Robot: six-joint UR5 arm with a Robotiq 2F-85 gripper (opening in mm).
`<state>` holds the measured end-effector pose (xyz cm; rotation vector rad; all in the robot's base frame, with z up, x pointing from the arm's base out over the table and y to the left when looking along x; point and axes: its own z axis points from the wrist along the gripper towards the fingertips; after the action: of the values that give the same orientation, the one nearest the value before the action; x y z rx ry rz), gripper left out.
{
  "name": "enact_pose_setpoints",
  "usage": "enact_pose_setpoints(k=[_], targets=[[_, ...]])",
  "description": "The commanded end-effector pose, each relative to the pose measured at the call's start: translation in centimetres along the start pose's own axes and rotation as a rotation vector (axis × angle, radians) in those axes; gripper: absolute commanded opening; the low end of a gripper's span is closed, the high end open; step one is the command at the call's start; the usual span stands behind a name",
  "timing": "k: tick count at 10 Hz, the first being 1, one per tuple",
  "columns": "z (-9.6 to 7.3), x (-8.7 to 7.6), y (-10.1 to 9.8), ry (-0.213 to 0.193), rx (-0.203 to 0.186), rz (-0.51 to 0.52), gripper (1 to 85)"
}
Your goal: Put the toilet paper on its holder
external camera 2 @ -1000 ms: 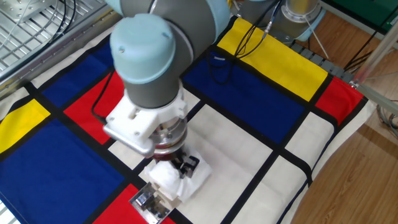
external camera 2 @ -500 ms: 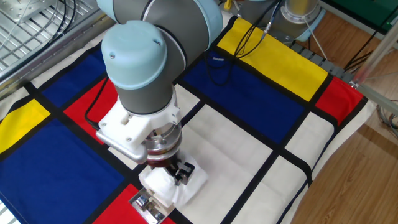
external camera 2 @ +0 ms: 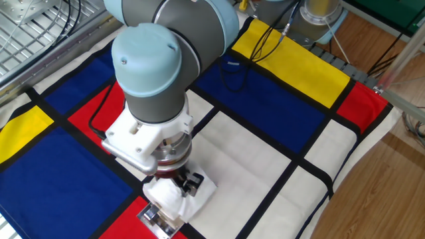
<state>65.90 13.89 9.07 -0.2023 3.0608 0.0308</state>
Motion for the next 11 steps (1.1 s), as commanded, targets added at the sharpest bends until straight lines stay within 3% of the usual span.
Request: enact_pose_setpoints(k=[1, 3, 11], targets=[[-0.1, -0.1, -1.0, -0.003, 0.032, -0.009, 1.0], [0.6, -0.7, -1.5, -0.012, 0.046, -0.003, 1.0], [0.7, -1.8, 0.1, -0.02, 0.013, 0.009, 1.0]])
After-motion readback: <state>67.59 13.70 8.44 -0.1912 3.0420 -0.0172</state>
